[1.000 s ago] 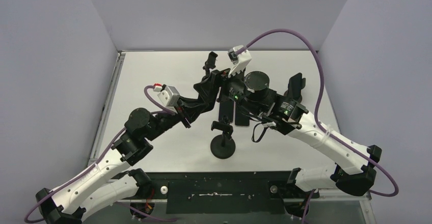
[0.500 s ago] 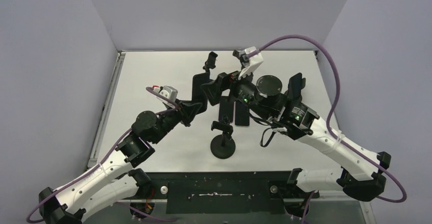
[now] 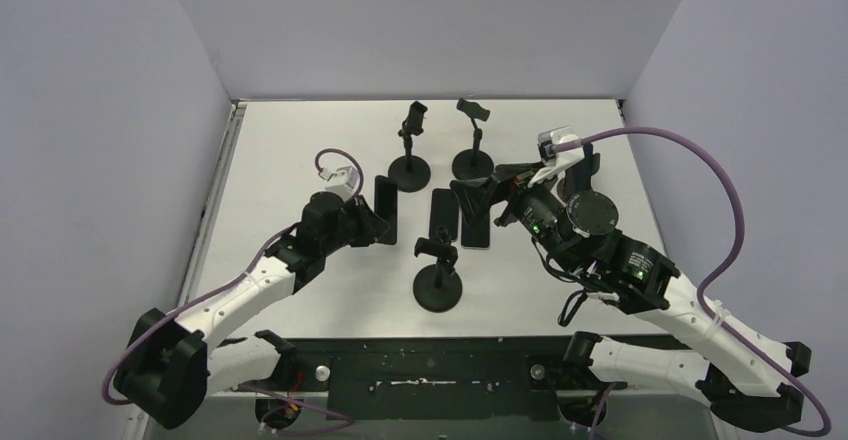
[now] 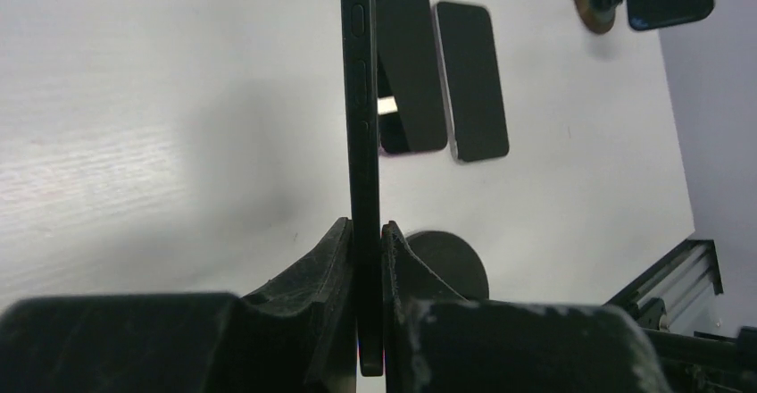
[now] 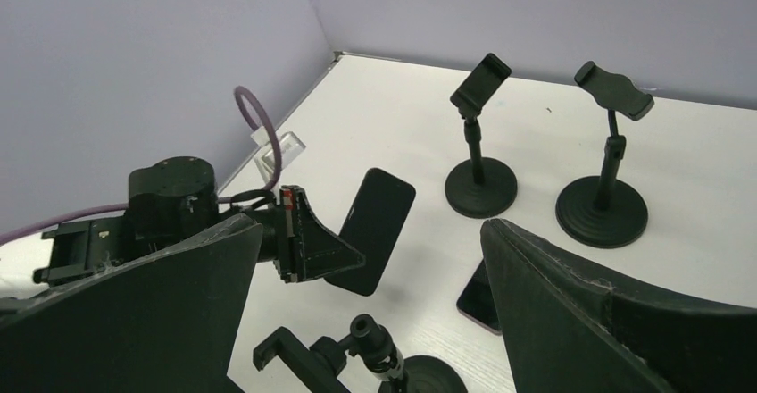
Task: Remove the phone from the phone stand
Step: Place the phone at the center of the board.
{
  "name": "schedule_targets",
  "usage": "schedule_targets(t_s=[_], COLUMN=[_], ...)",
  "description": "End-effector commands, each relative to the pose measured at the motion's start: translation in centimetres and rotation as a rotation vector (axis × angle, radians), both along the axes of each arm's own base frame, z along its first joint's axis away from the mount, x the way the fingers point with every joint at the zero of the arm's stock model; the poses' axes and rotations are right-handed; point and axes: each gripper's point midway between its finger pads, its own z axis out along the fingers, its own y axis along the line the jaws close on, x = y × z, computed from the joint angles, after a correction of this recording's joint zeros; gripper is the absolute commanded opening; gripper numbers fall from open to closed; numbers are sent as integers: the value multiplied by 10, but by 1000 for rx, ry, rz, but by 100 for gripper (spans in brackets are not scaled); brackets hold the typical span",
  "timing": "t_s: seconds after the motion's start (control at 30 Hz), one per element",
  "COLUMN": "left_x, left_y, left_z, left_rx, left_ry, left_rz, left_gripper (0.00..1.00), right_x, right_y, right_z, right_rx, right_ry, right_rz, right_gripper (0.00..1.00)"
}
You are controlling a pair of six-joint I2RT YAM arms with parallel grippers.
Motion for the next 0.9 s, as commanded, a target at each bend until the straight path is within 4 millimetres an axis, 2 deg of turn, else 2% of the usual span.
schedule_targets(t_s=[0.0,0.27,0.63,0.87], left_x=[4,25,50,65], left_y=[-29,-39,-65,-72], left_z=[9,-38,-52,-66], left_rx=[-118,-108,-212,-215], left_ry=[53,182,228,264], left_rz=[-81,-66,-114,-114], left_gripper=[0,0,0,0], right_x=[1,-3,-5,-6], right_y=[-16,-21,-21,-20], right_z=[5,-4,-13,-16], right_rx=[18,24,20,25], right_ry=[-22,-7,13,25], right_rz=[-54,-53,-48,-40], right_gripper=[100,100,100,100])
